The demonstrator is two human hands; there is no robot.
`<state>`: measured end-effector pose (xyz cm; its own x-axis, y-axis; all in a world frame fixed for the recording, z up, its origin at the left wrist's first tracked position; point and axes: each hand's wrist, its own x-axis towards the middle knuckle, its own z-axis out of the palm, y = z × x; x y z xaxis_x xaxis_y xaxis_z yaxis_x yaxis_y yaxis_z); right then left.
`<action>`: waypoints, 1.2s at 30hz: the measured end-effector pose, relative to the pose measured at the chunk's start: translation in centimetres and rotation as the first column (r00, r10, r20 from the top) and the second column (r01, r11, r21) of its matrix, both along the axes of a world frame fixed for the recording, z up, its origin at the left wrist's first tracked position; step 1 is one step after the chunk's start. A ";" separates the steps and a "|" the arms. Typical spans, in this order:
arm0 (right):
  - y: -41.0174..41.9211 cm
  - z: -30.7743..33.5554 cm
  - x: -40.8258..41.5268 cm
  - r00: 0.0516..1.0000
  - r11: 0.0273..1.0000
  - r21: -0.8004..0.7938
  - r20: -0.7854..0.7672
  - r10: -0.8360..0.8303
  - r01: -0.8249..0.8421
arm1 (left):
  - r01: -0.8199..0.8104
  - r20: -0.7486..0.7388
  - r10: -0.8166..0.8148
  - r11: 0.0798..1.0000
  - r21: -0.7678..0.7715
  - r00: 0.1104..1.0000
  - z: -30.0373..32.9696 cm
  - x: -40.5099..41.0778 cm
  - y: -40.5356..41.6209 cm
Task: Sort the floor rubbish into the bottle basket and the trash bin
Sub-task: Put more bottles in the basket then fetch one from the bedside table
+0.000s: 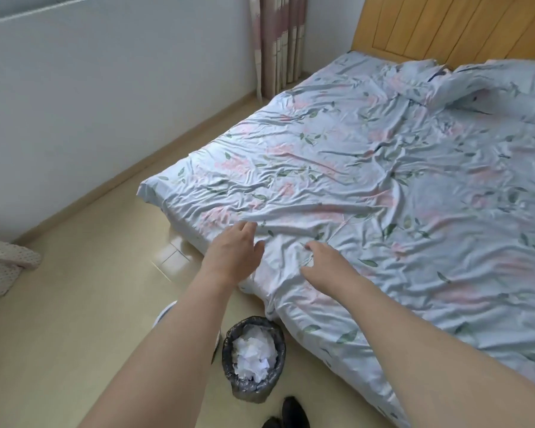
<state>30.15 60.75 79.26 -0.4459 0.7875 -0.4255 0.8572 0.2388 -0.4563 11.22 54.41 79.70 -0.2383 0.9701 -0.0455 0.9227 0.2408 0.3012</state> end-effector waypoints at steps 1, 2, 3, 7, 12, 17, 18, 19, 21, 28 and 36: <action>0.0 0.9 0.5 1.000 1.000 0.013 -0.008 -0.012 0.012 | 0.028 -0.012 -0.028 1.000 -0.001 1.000 0.4 0.4 0.4; -0.1 1.8 1.2 0.999 0.999 0.025 -0.016 -0.035 0.036 | 0.062 -0.021 -0.062 0.998 -0.012 0.998 0.9 0.9 0.9; -0.1 2.9 2.4 0.998 0.997 0.036 -0.016 -0.067 0.068 | 0.109 -0.028 -0.110 0.994 -0.017 0.994 1.5 1.9 1.7; 0.7 6.9 8.4 0.979 0.973 0.114 0.003 -0.204 0.202 | 0.248 -0.031 -0.248 0.969 -0.005 0.968 4.2 6.4 5.2; 0.0 11.4 19.2 0.904 0.884 0.198 -0.032 -0.426 0.424 | 0.448 -0.081 -0.444 0.893 0.042 0.893 8.8 15.9 9.3; -3.8 14.3 33.1 0.798 0.765 0.238 -0.089 -0.596 0.598 | 0.614 -0.092 -0.607 0.783 0.105 0.789 13.1 31.0 11.2; -4.8 14.6 35.9 0.772 0.735 0.249 -0.100 -0.628 0.630 | 0.644 -0.093 -0.637 0.758 0.105 0.765 13.6 34.2 11.0; -6.1 14.9 39.6 0.737 0.694 0.267 -0.110 -0.667 0.668 | 0.682 -0.098 -0.675 0.723 0.110 0.732 14.1 38.4 10.7; -8.0 15.5 45.5 0.688 0.633 0.302 -0.121 -0.716 0.713 | 0.734 -0.098 -0.728 0.669 0.120 0.679 14.6 45.1 10.0; -14.6 18.3 68.5 0.586 0.524 0.364 -0.078 -0.807 0.770 | 0.839 -0.083 -0.838 0.526 0.140 0.539 16.6 71.6 5.9; -15.4 19.9 85.0 0.561 0.500 0.333 -0.115 -0.820 0.799 | 0.883 -0.104 -0.878 0.460 0.089 0.468 18.9 89.6 6.0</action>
